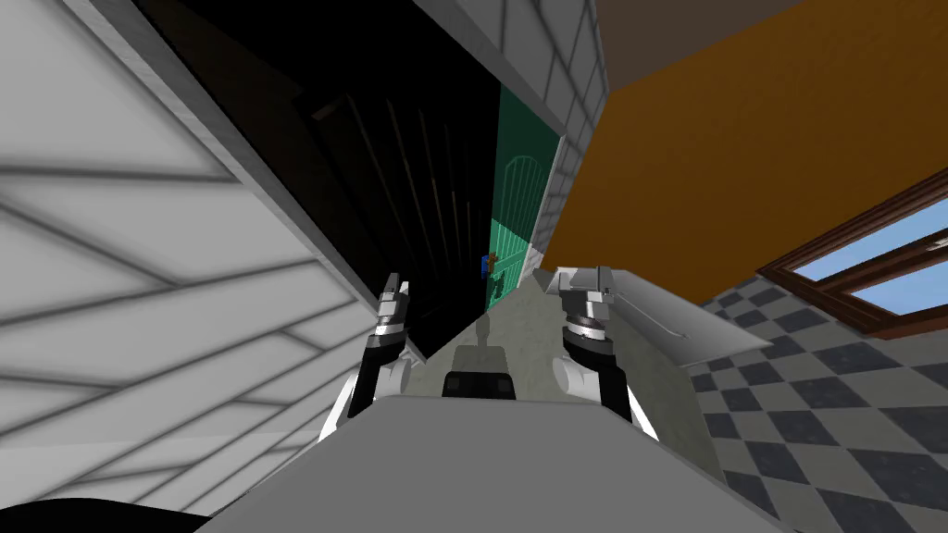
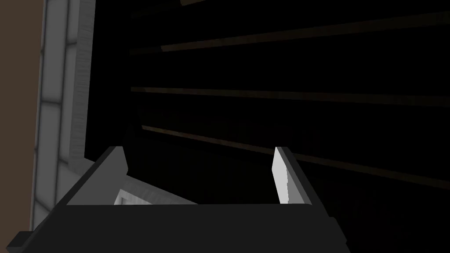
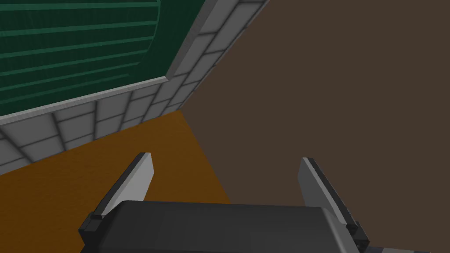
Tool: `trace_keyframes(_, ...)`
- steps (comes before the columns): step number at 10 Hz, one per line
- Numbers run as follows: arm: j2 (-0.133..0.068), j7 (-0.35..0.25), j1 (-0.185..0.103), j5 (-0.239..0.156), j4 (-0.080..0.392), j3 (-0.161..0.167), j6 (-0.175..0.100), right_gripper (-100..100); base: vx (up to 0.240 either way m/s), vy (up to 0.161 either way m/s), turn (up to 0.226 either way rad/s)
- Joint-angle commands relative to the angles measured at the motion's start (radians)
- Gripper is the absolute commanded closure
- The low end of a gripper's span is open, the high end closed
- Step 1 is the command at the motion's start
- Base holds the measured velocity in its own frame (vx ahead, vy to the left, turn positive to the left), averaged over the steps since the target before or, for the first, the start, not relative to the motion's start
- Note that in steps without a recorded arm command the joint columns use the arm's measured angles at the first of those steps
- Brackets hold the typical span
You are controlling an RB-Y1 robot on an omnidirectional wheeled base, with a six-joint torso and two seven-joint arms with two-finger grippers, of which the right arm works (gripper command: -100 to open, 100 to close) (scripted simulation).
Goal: Push the door open
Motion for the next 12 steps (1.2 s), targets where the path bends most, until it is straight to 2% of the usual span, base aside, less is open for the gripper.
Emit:
trace_keyframes(1, -0.011, -0.003, -0.018, 0.002, 0.036, 0.012, 0.012, -100, 0.156, -0.092, 0.113)
trace_keyframes(3, -0.021, -0.006, -0.036, 0.004, 0.072, 0.023, 0.024, -100, 0.076, -0.108, 0.087)
trace_keyframes(5, -0.036, -0.012, -0.067, 0.008, 0.134, 0.044, 0.045, -100, 0.083, -0.131, 0.108)
trace_keyframes(6, -0.040, -0.014, -0.075, 0.009, 0.152, 0.049, 0.051, -100, 0.090, -0.144, 0.090)
trace_keyframes(7, -0.048, -0.017, -0.095, 0.012, 0.191, 0.062, 0.064, -100, 0.121, -0.129, 0.151)
trace_keyframes(12, -0.068, -0.027, -0.148, 0.018, 0.297, 0.097, 0.100, -100, 0.090, -0.118, 0.083)
